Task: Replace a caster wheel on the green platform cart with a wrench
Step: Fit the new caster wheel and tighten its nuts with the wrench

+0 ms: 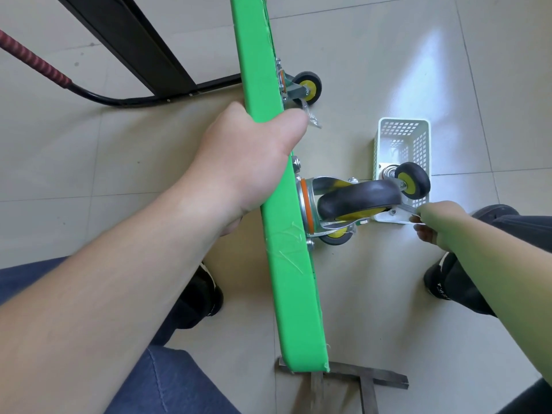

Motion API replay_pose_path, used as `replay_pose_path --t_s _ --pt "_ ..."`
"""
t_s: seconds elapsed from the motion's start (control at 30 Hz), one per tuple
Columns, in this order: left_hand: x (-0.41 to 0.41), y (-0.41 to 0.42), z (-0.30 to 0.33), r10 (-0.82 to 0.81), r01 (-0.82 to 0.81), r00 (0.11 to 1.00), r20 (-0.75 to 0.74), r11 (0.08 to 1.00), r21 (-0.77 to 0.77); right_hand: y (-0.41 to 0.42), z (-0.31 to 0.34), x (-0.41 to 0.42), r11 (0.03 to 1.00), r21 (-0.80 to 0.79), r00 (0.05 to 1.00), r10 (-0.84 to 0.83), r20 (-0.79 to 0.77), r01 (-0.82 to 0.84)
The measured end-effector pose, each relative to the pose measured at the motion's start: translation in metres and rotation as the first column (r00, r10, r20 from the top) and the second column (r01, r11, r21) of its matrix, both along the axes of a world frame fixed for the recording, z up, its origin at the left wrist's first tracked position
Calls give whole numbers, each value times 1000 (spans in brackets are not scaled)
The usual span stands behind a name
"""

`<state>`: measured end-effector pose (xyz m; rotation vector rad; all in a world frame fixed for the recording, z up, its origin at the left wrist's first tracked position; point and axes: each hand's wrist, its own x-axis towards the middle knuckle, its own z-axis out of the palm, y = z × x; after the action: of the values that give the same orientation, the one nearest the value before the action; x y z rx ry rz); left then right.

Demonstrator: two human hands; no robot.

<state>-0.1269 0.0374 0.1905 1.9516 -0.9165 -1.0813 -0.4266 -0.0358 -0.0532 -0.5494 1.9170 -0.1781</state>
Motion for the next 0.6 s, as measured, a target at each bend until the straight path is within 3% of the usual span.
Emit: replay_pose_path --t_s 0.33,0.6 --pt "1 0 -2 -8 8 1000 -20 1000 19 -6 -13 -2 1000 -8 995 -17 96 18" --pt "0 0 0 3 -2 1000 -23 1000 25 -16 -23 -16 994 -80 996 -76 -49 72"
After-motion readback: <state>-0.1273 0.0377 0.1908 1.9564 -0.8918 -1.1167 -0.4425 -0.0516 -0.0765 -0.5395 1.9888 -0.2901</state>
